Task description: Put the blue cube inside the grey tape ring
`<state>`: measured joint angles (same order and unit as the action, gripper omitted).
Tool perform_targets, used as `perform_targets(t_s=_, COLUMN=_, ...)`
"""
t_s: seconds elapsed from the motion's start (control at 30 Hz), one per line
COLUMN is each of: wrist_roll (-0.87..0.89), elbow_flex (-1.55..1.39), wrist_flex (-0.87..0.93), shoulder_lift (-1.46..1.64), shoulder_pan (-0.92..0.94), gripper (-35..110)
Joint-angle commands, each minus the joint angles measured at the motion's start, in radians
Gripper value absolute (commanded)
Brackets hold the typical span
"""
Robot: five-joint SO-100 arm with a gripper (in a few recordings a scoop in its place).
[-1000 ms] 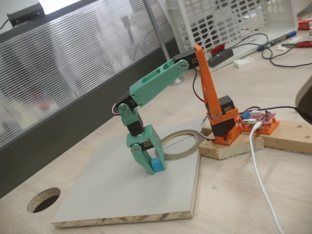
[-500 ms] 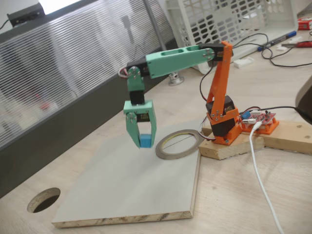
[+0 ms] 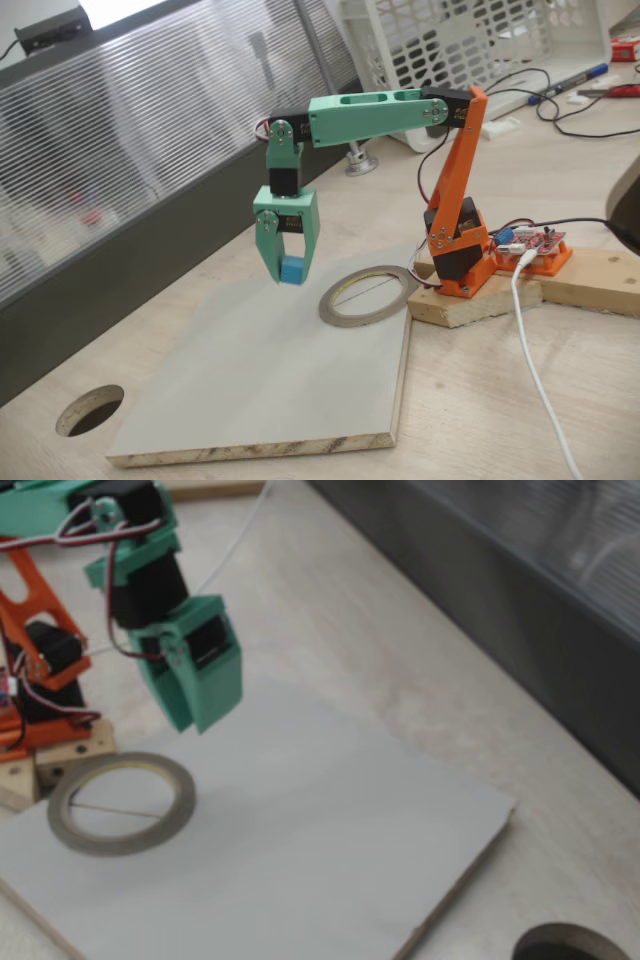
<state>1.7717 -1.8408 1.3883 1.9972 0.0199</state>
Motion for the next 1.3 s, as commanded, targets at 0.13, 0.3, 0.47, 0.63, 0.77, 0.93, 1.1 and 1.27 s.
perform_targets(t_s=0.13, wrist_roll=0.011, elbow_flex=0.0, wrist_flex=0.002, shoulder_lift=0.034, shoulder_pan=0.374, gripper=7)
perform_targets(t_s=0.3, wrist_roll=0.011, elbow_flex=-0.005, wrist_flex=0.012, shoulder_lift=0.035, shoulder_pan=0.385, gripper=7)
perform_targets(t_s=0.47, wrist_roll=0.011, elbow_flex=-0.114, wrist_flex=0.002, shoulder_lift=0.044, shoulder_pan=0.385, gripper=7)
perform_targets(t_s=0.63, wrist_roll=0.011, elbow_flex=-0.374, wrist_flex=-0.003, shoulder_lift=0.17, shoulder_pan=0.394, gripper=7)
perform_targets(t_s=0.77, wrist_roll=0.011, elbow_flex=-0.541, wrist_flex=-0.005, shoulder_lift=0.25, shoulder_pan=0.394, gripper=7)
perform_targets(t_s=0.93, wrist_roll=0.009, elbow_flex=-0.618, wrist_flex=-0.112, shoulder_lift=0.258, shoulder_pan=0.397, gripper=7)
perform_targets(t_s=1.1, wrist_roll=0.009, elbow_flex=-0.62, wrist_flex=-0.249, shoulder_lift=0.244, shoulder_pan=0.397, gripper=7)
perform_targets(t_s=1.27, wrist_roll=0.009, elbow_flex=-0.62, wrist_flex=-0.261, shoulder_lift=0.242, shoulder_pan=0.397, gripper=7)
